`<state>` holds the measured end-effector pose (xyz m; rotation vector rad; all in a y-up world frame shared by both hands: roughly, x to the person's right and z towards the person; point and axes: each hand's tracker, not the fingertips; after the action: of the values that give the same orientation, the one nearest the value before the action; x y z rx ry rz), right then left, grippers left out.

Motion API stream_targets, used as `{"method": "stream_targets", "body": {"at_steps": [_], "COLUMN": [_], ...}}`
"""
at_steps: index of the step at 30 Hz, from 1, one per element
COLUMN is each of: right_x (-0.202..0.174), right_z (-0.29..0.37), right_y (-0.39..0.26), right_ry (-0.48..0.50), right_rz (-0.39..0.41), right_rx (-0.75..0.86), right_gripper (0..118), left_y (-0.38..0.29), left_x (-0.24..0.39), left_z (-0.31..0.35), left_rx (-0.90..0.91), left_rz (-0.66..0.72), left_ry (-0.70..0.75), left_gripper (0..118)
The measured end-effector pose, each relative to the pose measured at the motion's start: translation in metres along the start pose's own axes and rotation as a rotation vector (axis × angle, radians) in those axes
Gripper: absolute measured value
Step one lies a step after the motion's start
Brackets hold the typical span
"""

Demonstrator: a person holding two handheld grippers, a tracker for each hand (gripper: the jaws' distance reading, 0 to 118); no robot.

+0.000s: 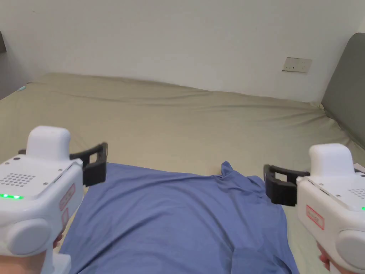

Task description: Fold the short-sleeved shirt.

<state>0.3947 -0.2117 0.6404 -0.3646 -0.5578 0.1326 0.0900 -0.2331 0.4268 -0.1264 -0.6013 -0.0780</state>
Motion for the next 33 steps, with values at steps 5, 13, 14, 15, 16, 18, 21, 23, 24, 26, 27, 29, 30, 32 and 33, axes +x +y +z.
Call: {"method": "stream_targets", "body": {"at_steps": [5, 13, 14, 15, 16, 18, 21, 23, 24, 26, 27, 29, 30, 32, 33], "right_x": [-0.040, -0.066, -0.065, -0.064, -0.064, -0.063, -0.059, -0.056, -0.054, -0.050, -0.047, -0.043, -0.041, -0.038, -0.035], "right_z": [0.016, 0.019, 0.019, 0.018, 0.017, 0.014, 0.010, 0.008, 0.006, 0.002, 0.001, -0.001, -0.003, -0.004, -0.006], "right_y": [0.009, 0.004, 0.005, 0.005, 0.005, 0.005, 0.001, -0.004, -0.007, -0.012, -0.016, -0.022, -0.026, -0.032, -0.034], "right_ry": [-0.002, -0.027, -0.030, -0.037, -0.052, -0.060, -0.056, -0.061, -0.062, -0.052, -0.047, -0.052, -0.056, -0.066, -0.067], "right_rz": [0.052, 0.071, 0.069, 0.070, 0.081, 0.094, 0.092, 0.098, 0.101, 0.093, 0.085, 0.083, 0.085, 0.089, 0.085], "right_rx": [0.075, 0.181, 0.182, 0.185, 0.191, 0.187, 0.171, 0.158, 0.147, 0.118, 0.106, 0.085, 0.078, 0.058, 0.046], "right_gripper": [7, 2, 2, 2, 2, 2, 2, 2, 2, 2, 2, 2, 2, 2, 2], "left_y": [0.019, 0.019, 0.019, 0.019, 0.019, 0.019, 0.011, -0.001, -0.010, -0.031, -0.045, -0.077, -0.094, -0.127, -0.144], "left_x": [0.034, 0.055, 0.055, 0.055, 0.055, 0.052, 0.047, 0.041, 0.035, 0.020, 0.009, -0.007, -0.014, -0.030, -0.039], "left_z": [0.020, 0.027, 0.026, 0.026, 0.024, 0.021, 0.011, 0.003, -0.003, -0.014, -0.020, -0.027, -0.029, -0.032, -0.033], "left_rx": [0.116, 0.116, 0.112, 0.112, 0.109, 0.091, 0.044, -0.019, -0.058, -0.176, -0.252, -0.358, -0.406, -0.513, -0.568], "left_rz": [-0.073, -0.129, -0.136, -0.139, -0.142, -0.138, -0.148, -0.164, -0.162, -0.105, -0.053, -0.032, -0.055, -0.063, -0.047], "left_ry": [0.049, 0.014, 0.013, 0.011, 0.011, 0.000, -0.010, -0.025, -0.039, -0.094, -0.133, -0.112, -0.075, -0.047, -0.031], "left_gripper": [5, 0, 0, 0, 0, 0, 0, 0, 0, 0, 0, 0, 0, 15, 34]}}
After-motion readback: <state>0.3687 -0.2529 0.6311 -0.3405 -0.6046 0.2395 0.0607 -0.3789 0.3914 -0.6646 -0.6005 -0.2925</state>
